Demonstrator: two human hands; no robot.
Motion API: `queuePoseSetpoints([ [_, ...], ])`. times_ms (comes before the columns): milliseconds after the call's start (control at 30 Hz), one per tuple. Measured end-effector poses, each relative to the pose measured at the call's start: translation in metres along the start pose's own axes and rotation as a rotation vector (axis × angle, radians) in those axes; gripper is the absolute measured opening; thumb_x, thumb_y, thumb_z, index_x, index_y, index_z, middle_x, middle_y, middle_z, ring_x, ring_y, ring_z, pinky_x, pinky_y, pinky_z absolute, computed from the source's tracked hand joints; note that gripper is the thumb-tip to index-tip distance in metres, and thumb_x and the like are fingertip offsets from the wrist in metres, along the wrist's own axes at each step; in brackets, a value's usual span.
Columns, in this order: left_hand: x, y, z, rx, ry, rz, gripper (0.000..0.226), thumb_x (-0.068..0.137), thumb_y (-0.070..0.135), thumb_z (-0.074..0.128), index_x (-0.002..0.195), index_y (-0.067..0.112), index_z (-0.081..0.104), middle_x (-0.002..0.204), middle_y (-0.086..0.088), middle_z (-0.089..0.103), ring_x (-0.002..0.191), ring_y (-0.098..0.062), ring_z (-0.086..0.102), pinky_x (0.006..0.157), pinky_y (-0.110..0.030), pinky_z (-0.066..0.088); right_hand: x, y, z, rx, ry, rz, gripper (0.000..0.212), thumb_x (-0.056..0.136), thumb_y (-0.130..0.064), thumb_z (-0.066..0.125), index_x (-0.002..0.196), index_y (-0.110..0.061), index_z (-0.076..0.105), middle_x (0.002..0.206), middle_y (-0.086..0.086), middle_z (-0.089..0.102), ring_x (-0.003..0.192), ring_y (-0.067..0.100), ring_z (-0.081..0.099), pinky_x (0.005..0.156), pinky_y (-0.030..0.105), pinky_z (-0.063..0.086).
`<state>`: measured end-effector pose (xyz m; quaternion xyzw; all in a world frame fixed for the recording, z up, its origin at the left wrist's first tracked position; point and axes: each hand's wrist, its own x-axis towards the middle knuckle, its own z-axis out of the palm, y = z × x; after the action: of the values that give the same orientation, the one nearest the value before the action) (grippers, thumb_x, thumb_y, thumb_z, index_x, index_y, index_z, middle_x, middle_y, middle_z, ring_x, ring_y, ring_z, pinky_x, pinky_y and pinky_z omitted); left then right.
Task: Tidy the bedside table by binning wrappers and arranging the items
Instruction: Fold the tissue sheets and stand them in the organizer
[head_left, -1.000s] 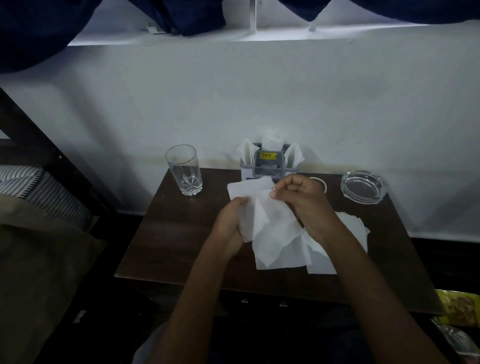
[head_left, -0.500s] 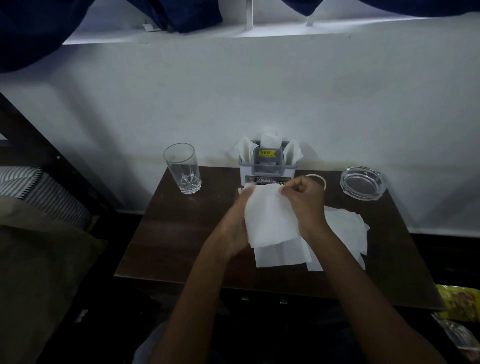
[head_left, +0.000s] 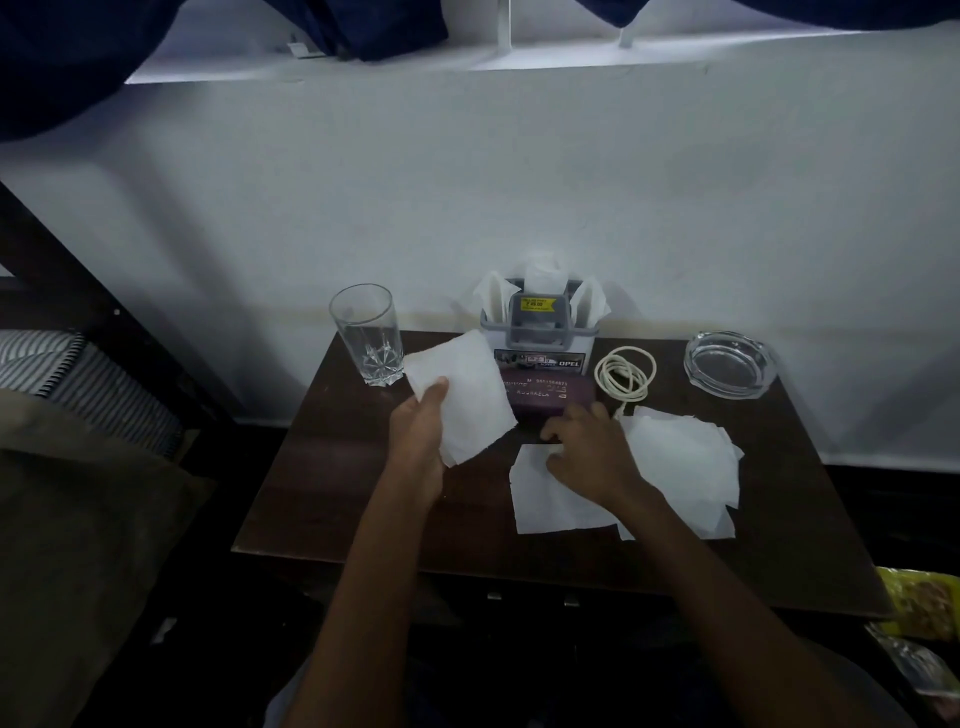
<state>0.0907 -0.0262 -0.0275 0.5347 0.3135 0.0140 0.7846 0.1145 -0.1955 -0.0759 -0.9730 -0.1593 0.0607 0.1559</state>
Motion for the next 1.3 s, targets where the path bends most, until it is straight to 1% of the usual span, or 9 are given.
queuePoseSetpoints([
  [133, 0.003, 0.001, -0.005, -0.009, -0.001, 0.02, 0.008, 0.094, 0.021, 0.053, 0.087, 0.018, 0.056, 0.086, -0.001, 0.062, 0.079, -0.019, 0.059, 0.08, -0.042, 0.05, 0.003, 0.001, -0.005, 0.009, -0.017, 0.016, 0.003, 0.079, -0.017, 0.059, 0.079, -0.019, 0.062, 0.1, 0.0, 0.058, 0.104, 0.021, 0.042, 0.089, 0.036, 0.034],
  [300, 0.005, -0.002, -0.003, 0.022, 0.006, 0.033, 0.013, 0.094, 0.022, 0.053, 0.104, 0.015, 0.056, 0.095, -0.005, 0.063, 0.085, -0.023, 0.061, 0.083, -0.045, 0.05, 0.001, 0.0, -0.031, 0.307, -0.167, 0.022, 0.013, 0.073, -0.013, 0.067, 0.066, -0.02, 0.058, 0.075, -0.008, 0.062, 0.084, 0.013, 0.059, 0.092, 0.036, 0.031],
  [467, 0.001, -0.012, 0.013, 0.077, -0.049, -0.003, 0.027, 0.093, 0.023, 0.054, 0.114, 0.007, 0.058, 0.095, -0.009, 0.064, 0.095, -0.031, 0.061, 0.089, -0.049, 0.05, -0.013, -0.009, -0.08, 0.747, -0.245, -0.079, 0.023, 0.073, 0.006, 0.067, 0.071, -0.016, 0.06, 0.069, 0.004, 0.063, 0.06, 0.003, 0.058, 0.059, 0.012, 0.048],
  [700, -0.011, -0.018, 0.026, -0.09, -0.321, -0.139, 0.024, 0.098, 0.026, 0.042, 0.103, 0.013, 0.062, 0.1, -0.008, 0.066, 0.083, -0.02, 0.065, 0.066, -0.032, 0.056, -0.012, -0.024, -0.093, 1.198, 0.186, 0.078, 0.021, 0.073, 0.005, 0.07, 0.076, -0.014, 0.061, 0.075, 0.007, 0.065, 0.075, 0.019, 0.06, 0.074, 0.029, 0.048],
  [833, -0.021, -0.017, 0.037, -0.288, -0.412, -0.194, 0.042, 0.098, 0.032, 0.038, 0.13, 0.009, 0.054, 0.128, -0.014, 0.06, 0.11, -0.029, 0.06, 0.091, -0.044, 0.052, -0.001, -0.032, -0.071, 1.172, 0.5, 0.329, 0.018, 0.074, 0.002, 0.067, 0.09, -0.006, 0.063, 0.07, -0.004, 0.061, 0.065, 0.006, 0.055, 0.058, 0.008, 0.043],
  [967, -0.024, -0.014, 0.04, -0.411, -0.415, -0.23, 0.059, 0.094, 0.055, 0.03, 0.126, 0.013, 0.057, 0.117, -0.011, 0.066, 0.104, -0.027, 0.062, 0.095, -0.043, 0.044, 0.002, -0.032, -0.06, 1.077, 0.605, 0.329, 0.019, 0.076, 0.003, 0.063, 0.092, -0.007, 0.061, 0.072, -0.009, 0.059, 0.065, 0.002, 0.054, 0.053, -0.001, 0.038],
  [1067, -0.028, -0.011, 0.042, -0.412, -0.402, -0.251, 0.068, 0.09, 0.063, 0.03, 0.13, 0.013, 0.053, 0.117, -0.011, 0.064, 0.1, -0.025, 0.063, 0.094, -0.041, 0.046, 0.003, -0.03, -0.056, 1.051, 0.632, 0.334, 0.019, 0.075, 0.002, 0.061, 0.088, -0.011, 0.058, 0.072, -0.008, 0.059, 0.065, 0.003, 0.054, 0.055, 0.003, 0.04],
  [1200, -0.022, -0.019, 0.046, -0.269, -0.251, -0.225, 0.044, 0.098, 0.027, 0.042, 0.136, 0.005, 0.042, 0.129, -0.017, 0.056, 0.116, -0.032, 0.053, 0.102, -0.046, 0.04, 0.003, -0.025, -0.059, 1.036, 0.526, 0.309, 0.014, 0.077, 0.0, 0.063, 0.088, -0.01, 0.061, 0.073, -0.005, 0.059, 0.067, 0.005, 0.055, 0.057, 0.005, 0.041],
  [1300, -0.017, -0.021, 0.042, -0.302, -0.17, -0.207, 0.041, 0.098, 0.021, 0.043, 0.136, 0.005, 0.042, 0.14, -0.017, 0.048, 0.127, -0.032, 0.047, 0.099, -0.046, 0.041, 0.008, 0.015, -0.067, 0.962, 0.416, 0.336, 0.007, 0.077, -0.002, 0.063, 0.073, -0.008, 0.065, 0.072, 0.007, 0.064, 0.071, 0.023, 0.063, 0.069, 0.029, 0.05],
])
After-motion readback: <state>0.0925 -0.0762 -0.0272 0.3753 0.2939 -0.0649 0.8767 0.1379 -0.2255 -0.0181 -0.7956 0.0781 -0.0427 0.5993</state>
